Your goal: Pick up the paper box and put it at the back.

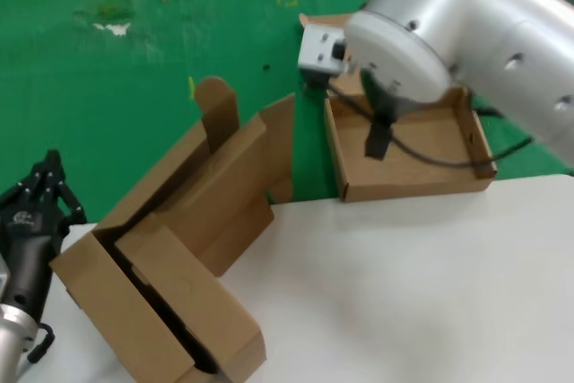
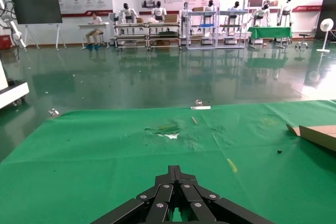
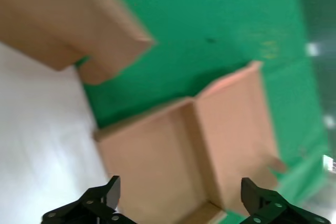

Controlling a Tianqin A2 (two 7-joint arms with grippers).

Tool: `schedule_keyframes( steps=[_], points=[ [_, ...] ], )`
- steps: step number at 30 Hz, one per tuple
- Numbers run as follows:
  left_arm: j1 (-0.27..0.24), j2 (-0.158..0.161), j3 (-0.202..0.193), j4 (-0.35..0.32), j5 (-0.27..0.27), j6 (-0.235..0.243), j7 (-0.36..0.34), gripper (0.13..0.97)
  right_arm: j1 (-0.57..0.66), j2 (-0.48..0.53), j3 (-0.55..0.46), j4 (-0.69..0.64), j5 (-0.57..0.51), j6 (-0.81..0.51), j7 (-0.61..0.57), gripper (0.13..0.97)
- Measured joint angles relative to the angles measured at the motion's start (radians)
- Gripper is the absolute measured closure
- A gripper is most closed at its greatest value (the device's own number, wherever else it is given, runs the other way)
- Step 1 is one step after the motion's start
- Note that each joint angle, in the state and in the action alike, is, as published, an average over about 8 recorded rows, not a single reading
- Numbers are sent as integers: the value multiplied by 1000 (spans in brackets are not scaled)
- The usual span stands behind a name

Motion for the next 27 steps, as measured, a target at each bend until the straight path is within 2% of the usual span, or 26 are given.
schedule_keyframes(
  steps=[4,7,11,16,19,27],
  points=[
    [0,0,0,0,0,0,0,957,30,97,-54,162,-1,-20,161,356],
    [0,0,0,0,0,0,0,956,11,170,-65,286,-46,-27,286,289],
    [0,0,0,0,0,0,0,956,-37,222,-47,375,-83,-13,361,247],
    [0,0,0,0,0,0,0,925,-92,218,-3,371,-26,51,299,177],
    [0,0,0,0,0,0,0,907,-135,210,33,365,22,104,246,159],
    [0,0,0,0,0,0,0,792,-265,189,141,355,160,264,95,130]
  ],
)
